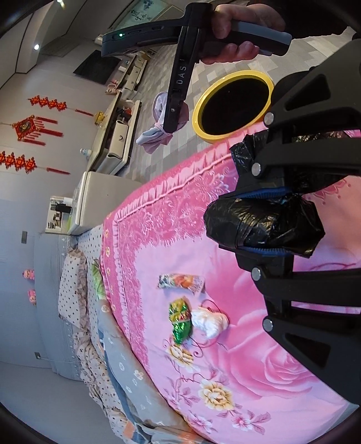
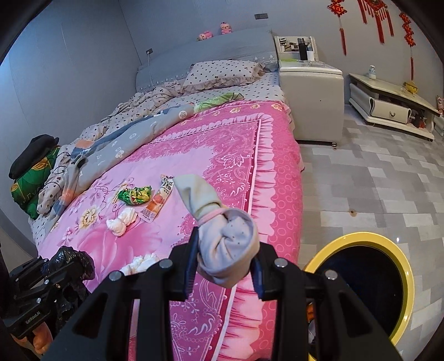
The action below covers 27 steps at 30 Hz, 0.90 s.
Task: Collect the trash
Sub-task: 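Carry the black bag and grey sock over the yellow-rimmed bin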
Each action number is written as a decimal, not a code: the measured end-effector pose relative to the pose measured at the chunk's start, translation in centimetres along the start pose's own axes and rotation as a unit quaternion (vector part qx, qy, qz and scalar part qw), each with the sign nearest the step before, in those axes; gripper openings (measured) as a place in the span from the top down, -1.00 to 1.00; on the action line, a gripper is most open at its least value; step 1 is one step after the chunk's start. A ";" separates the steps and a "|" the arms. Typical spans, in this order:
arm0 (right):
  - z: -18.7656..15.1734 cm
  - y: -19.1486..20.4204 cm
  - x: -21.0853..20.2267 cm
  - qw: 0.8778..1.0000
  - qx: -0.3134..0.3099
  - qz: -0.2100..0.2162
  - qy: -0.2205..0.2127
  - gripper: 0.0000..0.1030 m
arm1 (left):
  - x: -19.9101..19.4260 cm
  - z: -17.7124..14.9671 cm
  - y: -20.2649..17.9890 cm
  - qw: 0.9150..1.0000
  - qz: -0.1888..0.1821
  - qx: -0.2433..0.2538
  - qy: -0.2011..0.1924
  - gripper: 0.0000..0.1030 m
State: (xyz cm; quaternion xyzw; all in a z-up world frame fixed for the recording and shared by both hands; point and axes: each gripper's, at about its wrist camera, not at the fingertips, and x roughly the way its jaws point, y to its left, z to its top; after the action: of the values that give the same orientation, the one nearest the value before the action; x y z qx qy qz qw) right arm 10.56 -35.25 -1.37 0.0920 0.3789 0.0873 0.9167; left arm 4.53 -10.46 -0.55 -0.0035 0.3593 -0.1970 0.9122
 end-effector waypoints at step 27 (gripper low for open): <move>0.0 -11.2 -6.9 0.994 0.079 -0.064 -0.049 0.41 | 6.8 6.0 -11.7 0.995 -0.089 0.054 0.012 0.49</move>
State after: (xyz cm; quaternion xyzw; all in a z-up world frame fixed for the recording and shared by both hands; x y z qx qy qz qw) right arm 6.76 -47.71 0.66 0.1434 0.3442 -0.0064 0.9278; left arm 8.80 -24.49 1.18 0.0158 0.3570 -0.2966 0.8856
